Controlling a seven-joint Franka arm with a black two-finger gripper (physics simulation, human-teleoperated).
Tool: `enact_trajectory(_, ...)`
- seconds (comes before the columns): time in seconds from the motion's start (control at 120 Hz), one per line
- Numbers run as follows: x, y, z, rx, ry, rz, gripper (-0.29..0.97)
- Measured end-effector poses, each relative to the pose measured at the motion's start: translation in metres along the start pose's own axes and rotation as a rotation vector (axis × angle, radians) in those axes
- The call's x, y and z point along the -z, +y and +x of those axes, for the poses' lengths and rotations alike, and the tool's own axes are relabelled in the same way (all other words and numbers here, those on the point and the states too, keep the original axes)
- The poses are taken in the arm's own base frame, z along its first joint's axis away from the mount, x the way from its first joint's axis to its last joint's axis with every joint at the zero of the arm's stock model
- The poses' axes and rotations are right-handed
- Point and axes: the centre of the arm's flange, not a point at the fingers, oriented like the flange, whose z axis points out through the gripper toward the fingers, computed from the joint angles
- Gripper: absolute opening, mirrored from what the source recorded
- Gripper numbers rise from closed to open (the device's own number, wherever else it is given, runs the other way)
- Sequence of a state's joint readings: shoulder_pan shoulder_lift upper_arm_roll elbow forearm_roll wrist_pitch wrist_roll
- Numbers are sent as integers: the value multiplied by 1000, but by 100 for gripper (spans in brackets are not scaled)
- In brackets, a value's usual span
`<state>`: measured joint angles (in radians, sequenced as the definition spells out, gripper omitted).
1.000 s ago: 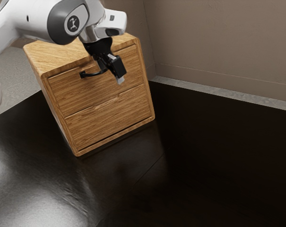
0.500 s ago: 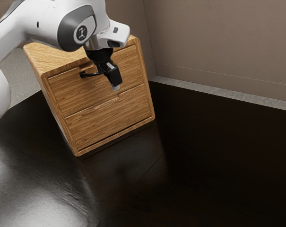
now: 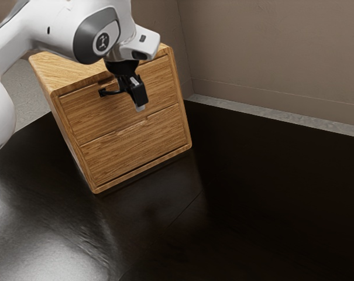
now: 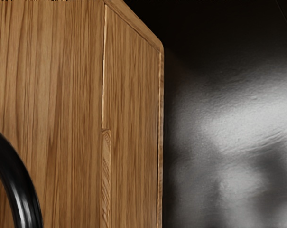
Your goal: Pull the drawer handle with one arm to open the drawer
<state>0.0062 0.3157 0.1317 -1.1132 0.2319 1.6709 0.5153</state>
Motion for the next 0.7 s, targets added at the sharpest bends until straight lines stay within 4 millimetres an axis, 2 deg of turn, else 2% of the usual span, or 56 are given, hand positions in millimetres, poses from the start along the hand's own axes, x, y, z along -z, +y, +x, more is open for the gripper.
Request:
enact_trajectory(0.517,-5,1,3,-18,0,-3,68)
enact_trajectory(0.642,-7,1,3,-20,-3,-5,73)
enact_trajectory(0.7,-9,2,4,-21,-6,-6,69)
